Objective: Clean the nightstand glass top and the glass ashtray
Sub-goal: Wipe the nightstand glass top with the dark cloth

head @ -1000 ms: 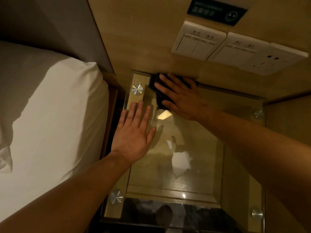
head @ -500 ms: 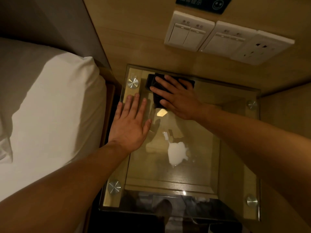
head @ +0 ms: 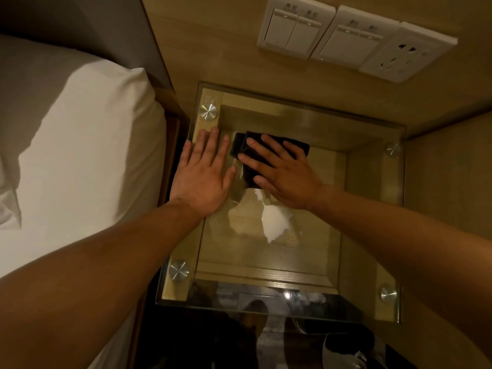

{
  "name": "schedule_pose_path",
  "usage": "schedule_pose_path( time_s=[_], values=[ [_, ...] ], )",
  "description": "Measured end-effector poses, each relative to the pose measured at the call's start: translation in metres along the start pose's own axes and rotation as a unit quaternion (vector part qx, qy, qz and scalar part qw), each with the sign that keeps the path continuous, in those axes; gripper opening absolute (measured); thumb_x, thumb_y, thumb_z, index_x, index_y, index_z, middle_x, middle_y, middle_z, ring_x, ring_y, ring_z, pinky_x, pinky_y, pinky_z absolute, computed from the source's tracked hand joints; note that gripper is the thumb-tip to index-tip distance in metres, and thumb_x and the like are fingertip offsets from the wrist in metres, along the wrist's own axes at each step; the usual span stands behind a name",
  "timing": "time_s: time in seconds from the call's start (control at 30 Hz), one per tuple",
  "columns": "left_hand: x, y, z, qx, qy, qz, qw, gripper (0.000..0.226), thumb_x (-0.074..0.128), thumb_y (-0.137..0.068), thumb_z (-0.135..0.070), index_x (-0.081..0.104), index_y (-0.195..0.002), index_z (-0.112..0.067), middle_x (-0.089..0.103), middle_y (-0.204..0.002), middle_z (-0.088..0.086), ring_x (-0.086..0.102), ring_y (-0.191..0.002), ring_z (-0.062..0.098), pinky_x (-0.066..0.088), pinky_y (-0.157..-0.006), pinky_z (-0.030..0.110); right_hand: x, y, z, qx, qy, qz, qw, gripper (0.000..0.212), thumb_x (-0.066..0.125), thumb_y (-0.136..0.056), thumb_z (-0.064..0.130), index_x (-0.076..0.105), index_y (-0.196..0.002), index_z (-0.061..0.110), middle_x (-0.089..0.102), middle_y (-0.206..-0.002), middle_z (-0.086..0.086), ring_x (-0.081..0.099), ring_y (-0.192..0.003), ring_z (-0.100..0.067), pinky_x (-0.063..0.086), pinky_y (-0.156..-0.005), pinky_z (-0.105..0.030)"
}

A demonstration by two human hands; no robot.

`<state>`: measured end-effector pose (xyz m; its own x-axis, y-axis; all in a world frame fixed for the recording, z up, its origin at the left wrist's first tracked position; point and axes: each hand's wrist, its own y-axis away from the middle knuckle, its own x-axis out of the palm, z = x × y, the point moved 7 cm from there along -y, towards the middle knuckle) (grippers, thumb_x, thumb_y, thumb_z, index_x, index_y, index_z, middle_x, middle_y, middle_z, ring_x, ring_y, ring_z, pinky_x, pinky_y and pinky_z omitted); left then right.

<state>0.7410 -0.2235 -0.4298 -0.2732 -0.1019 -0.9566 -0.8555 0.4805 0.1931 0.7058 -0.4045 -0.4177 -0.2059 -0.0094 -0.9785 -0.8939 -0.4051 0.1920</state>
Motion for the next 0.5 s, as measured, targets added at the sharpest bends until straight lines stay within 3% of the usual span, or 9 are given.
schedule_pose_path(
  time_s=[0.5],
  values=[
    [-0.008,0.003,-0.004,0.002,-0.007,0.011,1.000,0.067,0.011,-0.110,-0.051,-0.005,-0.168,-0.021,-0.008,-0.177,0.009,-0.011,-0.162,0.027,-0.001,-0.131,0.051,0.015,0.049,0.051,0.005,0.014,-0.006,1.000,0.058,0.027,-0.106,0.051,0.013,-0.162,0.041,0.013,-0.172,0.003,0.010,-0.159,-0.027,0.020,-0.118,-0.053]
  ],
)
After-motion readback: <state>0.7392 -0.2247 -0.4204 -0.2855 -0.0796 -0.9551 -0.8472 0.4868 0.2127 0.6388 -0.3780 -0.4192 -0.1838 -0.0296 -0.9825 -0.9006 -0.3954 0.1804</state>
